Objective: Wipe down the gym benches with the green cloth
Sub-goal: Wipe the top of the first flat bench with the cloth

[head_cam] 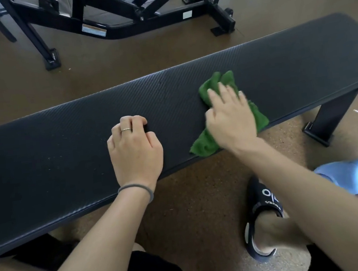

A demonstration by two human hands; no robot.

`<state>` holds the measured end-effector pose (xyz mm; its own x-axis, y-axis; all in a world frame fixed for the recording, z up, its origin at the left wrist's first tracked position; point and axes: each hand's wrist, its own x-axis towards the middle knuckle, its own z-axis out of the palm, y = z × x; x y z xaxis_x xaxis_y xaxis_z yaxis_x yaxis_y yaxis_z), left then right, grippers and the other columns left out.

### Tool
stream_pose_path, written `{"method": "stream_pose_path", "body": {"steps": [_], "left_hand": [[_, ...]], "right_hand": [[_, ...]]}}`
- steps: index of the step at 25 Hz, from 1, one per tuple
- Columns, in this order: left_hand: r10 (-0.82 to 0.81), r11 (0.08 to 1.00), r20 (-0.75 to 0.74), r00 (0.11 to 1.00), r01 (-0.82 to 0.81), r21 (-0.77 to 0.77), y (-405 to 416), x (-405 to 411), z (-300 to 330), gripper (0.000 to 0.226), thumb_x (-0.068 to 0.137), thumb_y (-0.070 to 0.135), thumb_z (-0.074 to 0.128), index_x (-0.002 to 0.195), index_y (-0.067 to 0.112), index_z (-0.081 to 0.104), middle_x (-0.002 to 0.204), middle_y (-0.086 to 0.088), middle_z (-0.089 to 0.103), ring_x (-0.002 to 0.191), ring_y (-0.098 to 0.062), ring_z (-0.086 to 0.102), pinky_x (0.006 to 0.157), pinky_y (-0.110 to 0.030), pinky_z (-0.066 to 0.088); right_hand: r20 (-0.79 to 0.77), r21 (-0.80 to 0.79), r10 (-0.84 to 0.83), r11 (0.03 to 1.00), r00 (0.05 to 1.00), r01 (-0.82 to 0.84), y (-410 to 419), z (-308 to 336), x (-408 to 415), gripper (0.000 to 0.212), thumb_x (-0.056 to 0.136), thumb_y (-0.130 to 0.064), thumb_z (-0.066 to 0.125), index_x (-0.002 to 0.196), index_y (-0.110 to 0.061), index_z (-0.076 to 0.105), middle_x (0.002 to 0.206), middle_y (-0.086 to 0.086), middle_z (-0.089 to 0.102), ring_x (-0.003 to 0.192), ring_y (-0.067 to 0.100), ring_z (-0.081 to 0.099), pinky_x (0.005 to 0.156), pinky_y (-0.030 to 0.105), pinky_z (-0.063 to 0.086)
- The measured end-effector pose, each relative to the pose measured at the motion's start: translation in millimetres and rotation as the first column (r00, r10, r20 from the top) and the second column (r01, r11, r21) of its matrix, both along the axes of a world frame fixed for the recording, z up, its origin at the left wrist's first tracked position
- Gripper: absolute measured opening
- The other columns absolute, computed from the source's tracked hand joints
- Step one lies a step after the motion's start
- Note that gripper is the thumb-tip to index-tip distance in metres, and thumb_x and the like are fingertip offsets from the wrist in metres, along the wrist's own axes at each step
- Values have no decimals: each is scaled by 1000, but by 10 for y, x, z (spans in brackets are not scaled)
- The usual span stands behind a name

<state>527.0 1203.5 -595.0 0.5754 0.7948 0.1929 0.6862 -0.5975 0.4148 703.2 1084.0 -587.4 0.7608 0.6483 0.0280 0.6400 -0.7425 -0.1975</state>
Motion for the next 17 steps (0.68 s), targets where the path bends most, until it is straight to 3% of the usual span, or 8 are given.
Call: {"method": "stream_pose_path", "body": {"steps": [4, 7, 10, 13, 15, 17], "left_hand": [[-68, 997, 12, 998, 68, -32, 68, -51, 87, 28, 99, 15, 48, 121, 14, 63, 125, -5, 60, 118, -29, 54, 100, -44, 42], [-112, 988, -93, 989, 121, 91, 206, -368, 119, 29, 98, 18, 53, 125, 13, 62, 128, -9, 59, 121, -32, 54, 106, -49, 41], [-31, 996, -155, 987, 45, 83, 363, -637, 88, 36, 99, 23, 52, 132, 10, 59, 138, -13, 54, 131, -36, 48, 116, -55, 35], [7, 998, -191, 982, 4, 58, 307, -625, 38, 43, 101, 30, 47, 137, 8, 54, 143, -13, 50, 136, -36, 43, 119, -55, 33], [-6, 998, -183, 983, 17, 63, 285, -604, 22, 44, 101, 31, 47, 138, 7, 53, 143, -13, 50, 136, -36, 43, 119, -55, 34], [-18, 997, -171, 985, 30, 71, 305, -614, 14, 44, 101, 29, 48, 138, 6, 53, 142, -14, 50, 135, -37, 43, 118, -55, 34]], "right_hand": [[61, 67, 248, 966, 967, -251, 196, -7, -862, 60, 101, -35, 27, 156, -17, 43, 167, 9, 33, 156, 24, 25, 129, 46, 15], [103, 44, 388, 918, 916, -394, -52, -19, -682, 58, 101, -34, 29, 153, -17, 48, 164, 9, 38, 154, 24, 31, 128, 45, 18], [143, 73, 197, 975, 970, -208, -382, -75, -171, 57, 100, -31, 32, 151, -15, 51, 161, 11, 42, 151, 25, 35, 128, 42, 18], [149, 155, -48, 988, 988, 25, -332, -117, -343, 55, 97, -27, 37, 145, -11, 57, 157, 13, 48, 148, 30, 40, 127, 46, 20], [160, 198, -10, 980, 987, -22, -79, -121, -771, 53, 94, -26, 42, 141, -11, 60, 155, 14, 50, 146, 31, 42, 126, 48, 21], [126, 197, 167, 962, 978, -190, 151, -94, -1169, 52, 97, -28, 42, 144, -12, 58, 158, 12, 47, 149, 28, 39, 126, 47, 20]]}}
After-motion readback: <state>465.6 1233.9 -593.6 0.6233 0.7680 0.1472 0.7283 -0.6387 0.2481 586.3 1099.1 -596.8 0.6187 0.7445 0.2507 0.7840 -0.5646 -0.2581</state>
